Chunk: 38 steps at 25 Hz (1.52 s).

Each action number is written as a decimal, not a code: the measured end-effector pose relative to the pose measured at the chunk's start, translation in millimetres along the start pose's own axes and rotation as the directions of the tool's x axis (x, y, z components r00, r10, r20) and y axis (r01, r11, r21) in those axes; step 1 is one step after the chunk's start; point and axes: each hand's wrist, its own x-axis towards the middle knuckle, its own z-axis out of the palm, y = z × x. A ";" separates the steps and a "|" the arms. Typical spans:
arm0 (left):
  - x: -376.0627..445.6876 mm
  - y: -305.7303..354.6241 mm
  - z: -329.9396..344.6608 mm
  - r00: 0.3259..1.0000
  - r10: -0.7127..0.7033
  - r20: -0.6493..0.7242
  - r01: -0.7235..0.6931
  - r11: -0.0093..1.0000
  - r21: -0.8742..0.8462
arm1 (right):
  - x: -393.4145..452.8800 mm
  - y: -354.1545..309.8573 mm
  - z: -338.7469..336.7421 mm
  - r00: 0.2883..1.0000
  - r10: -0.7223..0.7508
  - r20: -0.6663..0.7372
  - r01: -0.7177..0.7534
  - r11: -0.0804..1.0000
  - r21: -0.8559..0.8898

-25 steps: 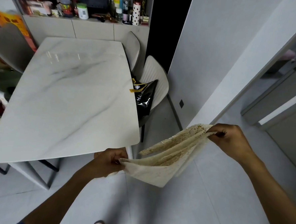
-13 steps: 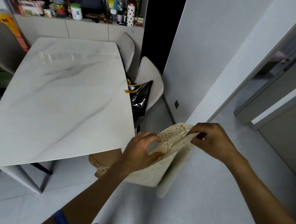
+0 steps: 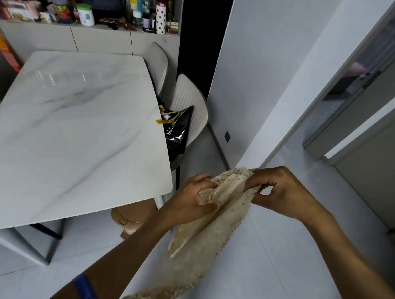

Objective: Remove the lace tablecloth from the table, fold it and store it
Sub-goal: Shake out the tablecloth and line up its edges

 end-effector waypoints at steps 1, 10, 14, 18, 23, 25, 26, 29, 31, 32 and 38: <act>3.1 -0.3 0.6 1.000 0.019 -0.024 -0.020 0.999 -0.033 | -1.4 -4.3 -1.4 1.000 -0.018 0.020 0.018 1.000 0.010; 21.0 25.2 5.5 0.942 0.174 0.286 -0.067 0.934 -0.350 | -24.6 -33.9 1.1 0.988 -0.079 0.131 0.085 0.995 -0.044; 33.2 16.1 23.3 0.920 0.080 0.384 0.000 0.979 -0.202 | -41.3 -31.8 -5.8 0.992 -0.025 0.123 0.025 1.000 0.006; 20.8 7.4 26.4 0.962 0.056 0.269 0.023 0.959 -0.282 | -54.7 -20.9 -17.1 0.999 0.029 0.044 -0.029 1.000 0.005; -14.5 -39.0 16.3 0.983 0.057 0.172 -0.034 0.990 -0.134 | -67.3 -6.9 -25.3 0.995 0.089 -0.035 -0.090 0.996 -0.018; -30.1 -56.8 10.2 0.994 0.004 0.108 0.014 0.986 -0.163 | -67.2 -2.1 -31.3 0.992 0.103 -0.066 -0.104 0.995 -0.009; -36.0 -62.9 7.0 0.997 -0.012 0.075 0.025 0.985 -0.171 | -66.5 0.8 -34.0 0.992 0.105 -0.075 -0.106 0.994 -0.011; -43.5 -75.4 1.1 0.999 -0.005 0.048 0.012 0.989 -0.148 | -63.4 9.8 -39.3 0.991 0.106 -0.079 -0.109 0.993 -0.037; -44.2 -79.2 0.1 0.999 -0.023 0.025 0.026 0.990 -0.137 | -62.6 12.6 -43.3 0.991 0.107 -0.077 -0.111 0.993 -0.040; -44.3 -79.9 -0.2 0.999 -0.053 0.001 0.052 0.986 -0.156 | -62.8 12.5 -45.7 0.992 0.105 -0.075 -0.108 0.993 -0.036; -43.9 -76.2 -12.9 0.984 -0.028 -0.174 0.006 0.992 -0.124 | -65.3 19.4 -58.0 0.983 0.150 -0.107 -0.156 0.987 -0.042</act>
